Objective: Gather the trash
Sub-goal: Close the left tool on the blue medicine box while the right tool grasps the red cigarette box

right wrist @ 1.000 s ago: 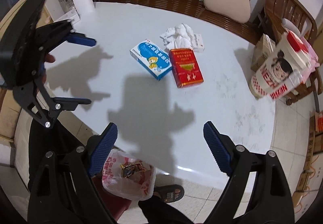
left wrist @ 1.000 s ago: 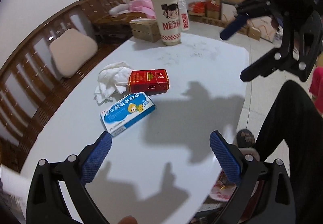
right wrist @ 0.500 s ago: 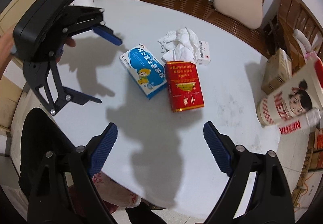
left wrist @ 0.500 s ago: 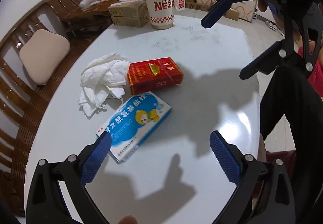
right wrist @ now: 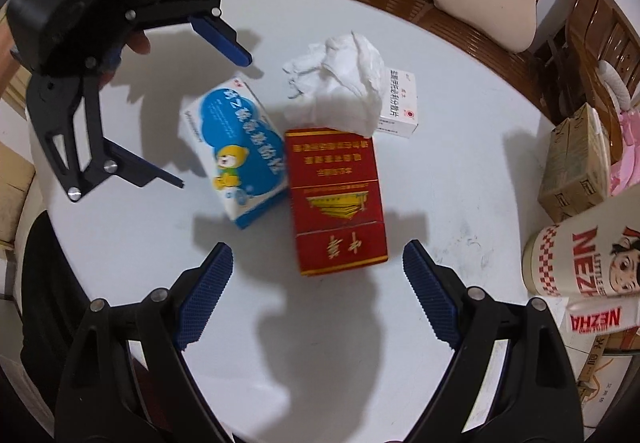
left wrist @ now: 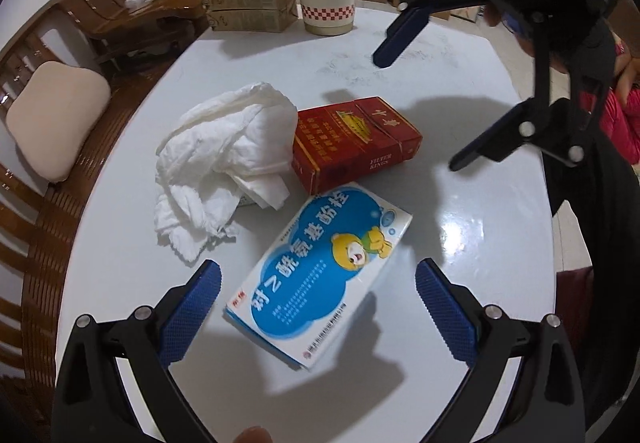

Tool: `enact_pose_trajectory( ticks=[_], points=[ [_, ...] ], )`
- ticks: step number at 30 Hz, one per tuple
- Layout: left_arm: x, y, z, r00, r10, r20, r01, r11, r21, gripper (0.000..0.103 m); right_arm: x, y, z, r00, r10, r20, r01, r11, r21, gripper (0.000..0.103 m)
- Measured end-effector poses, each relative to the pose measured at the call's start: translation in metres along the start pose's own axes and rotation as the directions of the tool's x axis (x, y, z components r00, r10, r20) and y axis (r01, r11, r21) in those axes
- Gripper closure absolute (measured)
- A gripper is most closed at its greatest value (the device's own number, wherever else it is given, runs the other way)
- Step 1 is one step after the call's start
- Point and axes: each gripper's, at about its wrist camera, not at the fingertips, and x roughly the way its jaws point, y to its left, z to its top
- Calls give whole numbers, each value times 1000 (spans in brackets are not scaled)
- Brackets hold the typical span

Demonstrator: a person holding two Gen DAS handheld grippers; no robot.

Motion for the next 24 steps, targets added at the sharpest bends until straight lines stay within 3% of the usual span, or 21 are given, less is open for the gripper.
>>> enact_pose_trajectory(
  ticks=[6,24],
  points=[
    [7,-2,-2,998,-59,-29,60,997,46,8,16,-7,3,1000,7,-14,-7,1000,-5,18],
    [38,0,-5,994,-79,-77,87,991,99,8,49,-22,8,999,12,-33,-14,999,-32,18]
  ],
)
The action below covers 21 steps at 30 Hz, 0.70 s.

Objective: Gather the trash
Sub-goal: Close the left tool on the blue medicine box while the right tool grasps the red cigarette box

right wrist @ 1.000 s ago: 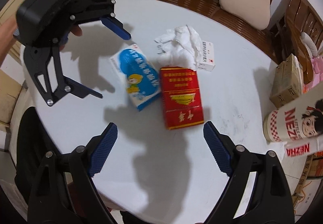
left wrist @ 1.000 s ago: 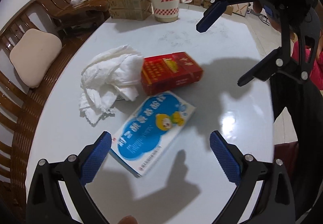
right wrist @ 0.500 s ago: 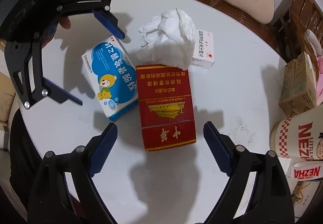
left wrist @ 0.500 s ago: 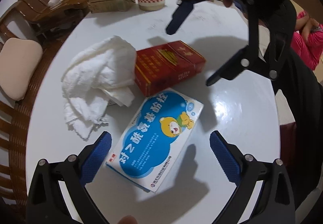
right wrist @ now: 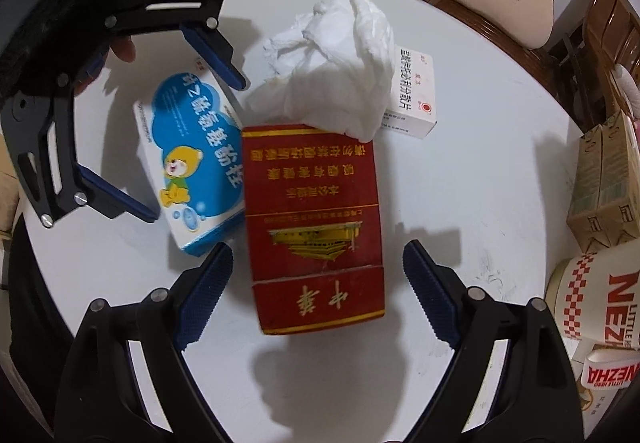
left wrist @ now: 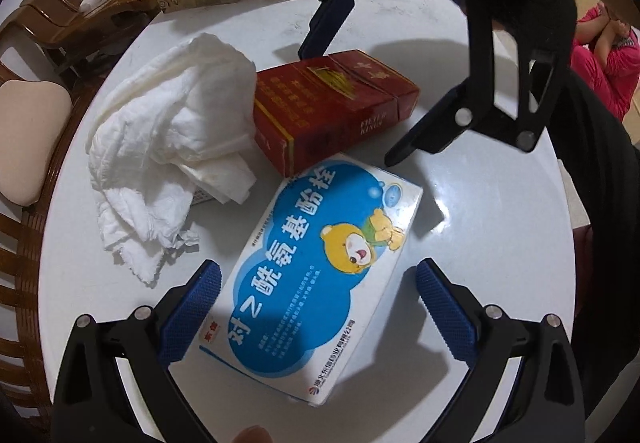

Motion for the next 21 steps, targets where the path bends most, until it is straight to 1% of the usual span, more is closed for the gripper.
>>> enact_pose_trajectory(
  ticks=[5,7,9,11,14,16,19,20,21],
  points=[
    [0,1,-1,1000,-17,13,17,1000,-2,9,6,-8,5,1000,4,6,-4,1000,-2,18],
    [-2,2,-2,1000,-15,23,15,1000,-6,14,8,-11,8,1000,5,12,-5,1000,0,18],
    [-6,4,-3,999,-13,37,13,1000,-14,26,9,-12,11,1000,12,15,-12,1000,-5,24],
    [-8,4,-3,999,-13,43,13,1000,-16,30,10,-13,13,1000,21,13,-21,1000,-6,27],
    [-8,4,-2,999,-12,46,13,1000,-15,33,10,-15,16,999,31,15,-31,999,-8,35],
    [-8,3,-2,999,-13,50,14,1000,-17,35,9,-14,17,999,37,13,-37,999,1,36],
    [-10,1,-4,998,-11,55,12,1000,-24,38,9,-17,21,999,37,15,-37,999,8,43],
    [-10,1,-3,998,-11,56,12,1000,-25,40,9,-18,23,999,37,16,-37,999,9,47],
    [-10,1,-4,998,-9,57,11,1000,-28,40,9,-19,24,999,37,16,-37,999,11,47]
  ],
)
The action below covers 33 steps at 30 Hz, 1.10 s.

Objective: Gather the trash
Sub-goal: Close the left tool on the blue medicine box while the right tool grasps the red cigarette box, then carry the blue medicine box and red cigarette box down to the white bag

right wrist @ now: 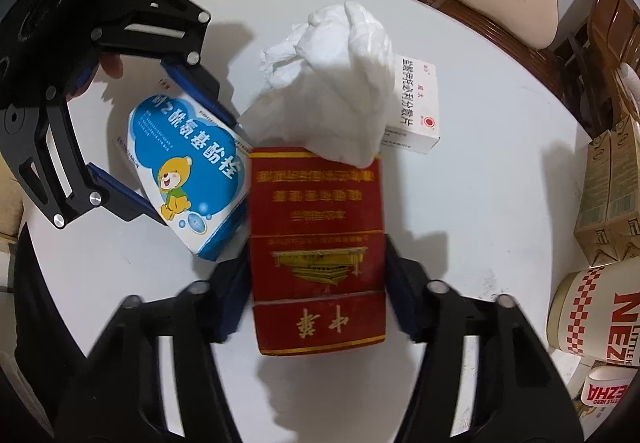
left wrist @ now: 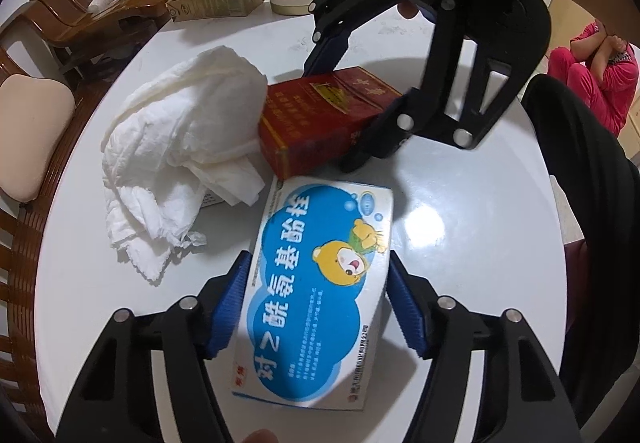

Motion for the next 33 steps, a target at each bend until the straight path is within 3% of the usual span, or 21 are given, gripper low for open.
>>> enact_pose_trajectory(
  ticks=[14,33],
  points=[
    [-7,-7,-11,999,40,22,-39,997,-63,43,-4,5,-8,1000,9,20,-9,1000,4,48],
    [-7,-11,-11,998,64,15,-63,995,-73,43,-15,15,-6,999,37,25,-36,999,-28,48]
  ],
)
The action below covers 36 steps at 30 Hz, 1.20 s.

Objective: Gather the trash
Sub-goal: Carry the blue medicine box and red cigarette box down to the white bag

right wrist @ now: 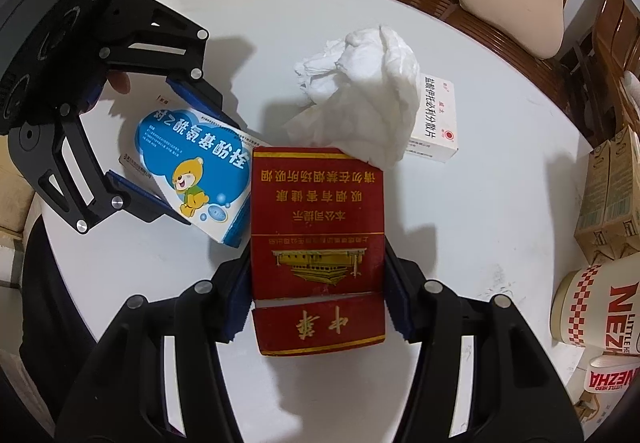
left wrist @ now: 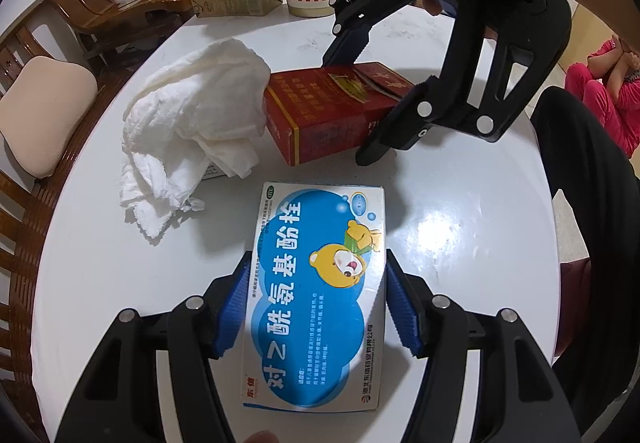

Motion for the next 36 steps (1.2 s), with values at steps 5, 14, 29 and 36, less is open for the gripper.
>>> enact_pose_trajectory(
  ticks=[5,14,29,36],
  points=[
    [-9,-5,-1,1000,21,5,-21,1000,-3,43,-7,-5,2,1000,6,14,-6,1000,-1,48],
    [-42,-23,-2,995,99,21,-98,995,-29,43,-43,4,-2,999,0,50,1,1000,-21,48],
    [-109,-89,-4,952,304,44,-294,942,-165,43,-117,56,-35,991,-33,131,38,999,-36,48],
    [-127,-124,-5,919,393,32,-368,884,-287,43,-146,78,-61,987,-63,150,59,998,30,48]
  ],
)
